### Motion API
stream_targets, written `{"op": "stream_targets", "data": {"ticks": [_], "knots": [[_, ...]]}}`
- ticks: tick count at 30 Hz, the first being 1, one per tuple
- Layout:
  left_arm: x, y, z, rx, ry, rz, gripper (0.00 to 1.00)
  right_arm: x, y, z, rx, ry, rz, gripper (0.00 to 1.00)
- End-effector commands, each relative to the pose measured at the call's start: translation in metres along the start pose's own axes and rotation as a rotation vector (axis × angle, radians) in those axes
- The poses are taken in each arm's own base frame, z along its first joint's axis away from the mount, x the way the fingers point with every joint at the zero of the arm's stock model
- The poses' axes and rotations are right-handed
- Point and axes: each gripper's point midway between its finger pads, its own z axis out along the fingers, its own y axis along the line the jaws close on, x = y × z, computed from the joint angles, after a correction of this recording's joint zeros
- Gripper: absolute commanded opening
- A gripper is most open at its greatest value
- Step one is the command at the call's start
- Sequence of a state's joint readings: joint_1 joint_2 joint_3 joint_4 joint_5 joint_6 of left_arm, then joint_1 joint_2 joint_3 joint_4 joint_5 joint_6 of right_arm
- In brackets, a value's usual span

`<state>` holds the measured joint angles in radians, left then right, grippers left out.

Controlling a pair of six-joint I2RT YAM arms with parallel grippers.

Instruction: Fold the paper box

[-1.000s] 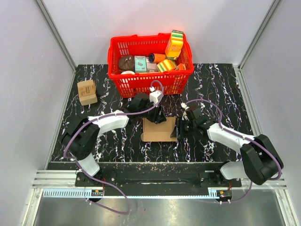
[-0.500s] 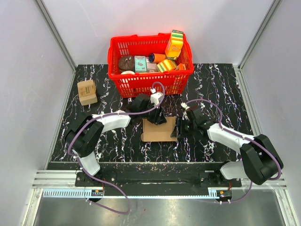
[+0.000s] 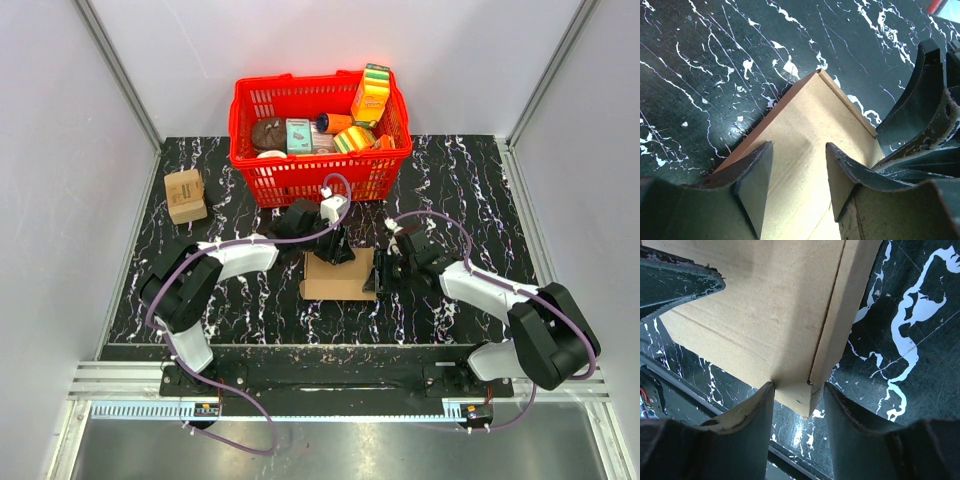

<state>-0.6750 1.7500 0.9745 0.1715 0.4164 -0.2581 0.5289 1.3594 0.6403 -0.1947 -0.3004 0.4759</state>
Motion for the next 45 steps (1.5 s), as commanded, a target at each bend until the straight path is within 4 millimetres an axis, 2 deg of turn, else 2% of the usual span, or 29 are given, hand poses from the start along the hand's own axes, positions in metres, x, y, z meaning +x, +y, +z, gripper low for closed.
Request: {"op": "stream_targets", "data": {"ticks": [1, 6, 11, 12, 16, 18, 19, 20, 22, 23, 24, 25, 26, 27, 28, 29, 31, 32, 37, 45], "knots": [[-0.002, -0.001, 0.004, 0.025, -0.008, 0.023, 0.50, -0.008, -0.001, 0.002, -0.003, -0.029, -0.008, 0.50], [-0.006, -0.004, -0.001, 0.026, -0.010, 0.026, 0.50, -0.009, 0.000, 0.001, -0.006, -0.035, -0.010, 0.50], [-0.029, -0.011, -0.014, 0.012, -0.051, 0.062, 0.51, -0.009, 0.000, 0.000, -0.007, -0.036, -0.007, 0.50], [-0.028, -0.011, -0.017, 0.007, -0.044, 0.062, 0.51, -0.008, -0.001, 0.001, -0.006, -0.033, -0.008, 0.50], [-0.042, -0.016, -0.035, -0.010, -0.078, 0.077, 0.52, -0.008, -0.001, 0.000, -0.007, -0.033, -0.008, 0.50], [-0.041, -0.015, -0.043, -0.025, -0.086, 0.074, 0.53, -0.009, -0.001, 0.000, -0.005, -0.034, -0.007, 0.49], [-0.048, -0.018, -0.054, -0.033, -0.116, 0.083, 0.54, -0.010, 0.000, -0.001, -0.009, -0.037, -0.008, 0.50], [-0.041, -0.016, -0.058, -0.045, -0.111, 0.070, 0.54, -0.010, 0.000, -0.001, -0.009, -0.037, -0.008, 0.49], [-0.046, -0.019, -0.075, -0.067, -0.159, 0.073, 0.57, -0.010, 0.000, -0.001, -0.009, -0.036, -0.007, 0.50], [-0.032, -0.016, -0.079, -0.081, -0.149, 0.051, 0.60, -0.010, 0.000, -0.001, -0.011, -0.036, -0.007, 0.50], [-0.036, -0.020, -0.091, -0.087, -0.185, 0.055, 0.61, -0.010, 0.000, -0.001, -0.011, -0.036, -0.006, 0.49], [-0.031, -0.016, -0.095, -0.110, -0.192, 0.047, 0.63, -0.010, 0.001, -0.001, -0.014, -0.036, -0.009, 0.49], [-0.012, -0.010, -0.097, -0.126, -0.177, 0.019, 0.64, -0.010, 0.002, -0.001, -0.016, -0.037, -0.008, 0.50], [-0.012, -0.012, -0.106, -0.132, -0.205, 0.016, 0.66, -0.011, 0.002, -0.001, -0.017, -0.037, -0.007, 0.50], [-0.005, -0.010, -0.108, -0.144, -0.210, 0.004, 0.69, -0.011, 0.002, -0.001, -0.020, -0.036, -0.009, 0.49], [0.015, -0.005, -0.109, -0.154, -0.186, -0.024, 0.69, -0.012, 0.004, -0.001, -0.022, -0.038, -0.010, 0.49], [0.021, -0.005, -0.117, -0.160, -0.212, -0.033, 0.70, -0.012, 0.004, -0.002, -0.025, -0.038, -0.009, 0.50], [0.035, -0.002, -0.117, -0.165, -0.201, -0.056, 0.70, -0.013, 0.005, -0.002, -0.029, -0.039, -0.010, 0.50], [0.055, -0.003, -0.125, -0.159, -0.217, -0.090, 0.71, -0.015, 0.008, -0.004, -0.037, -0.043, -0.011, 0.49], [0.063, 0.007, -0.117, -0.180, -0.212, -0.112, 0.75, -0.017, 0.009, -0.004, -0.043, -0.045, -0.011, 0.49]]}}
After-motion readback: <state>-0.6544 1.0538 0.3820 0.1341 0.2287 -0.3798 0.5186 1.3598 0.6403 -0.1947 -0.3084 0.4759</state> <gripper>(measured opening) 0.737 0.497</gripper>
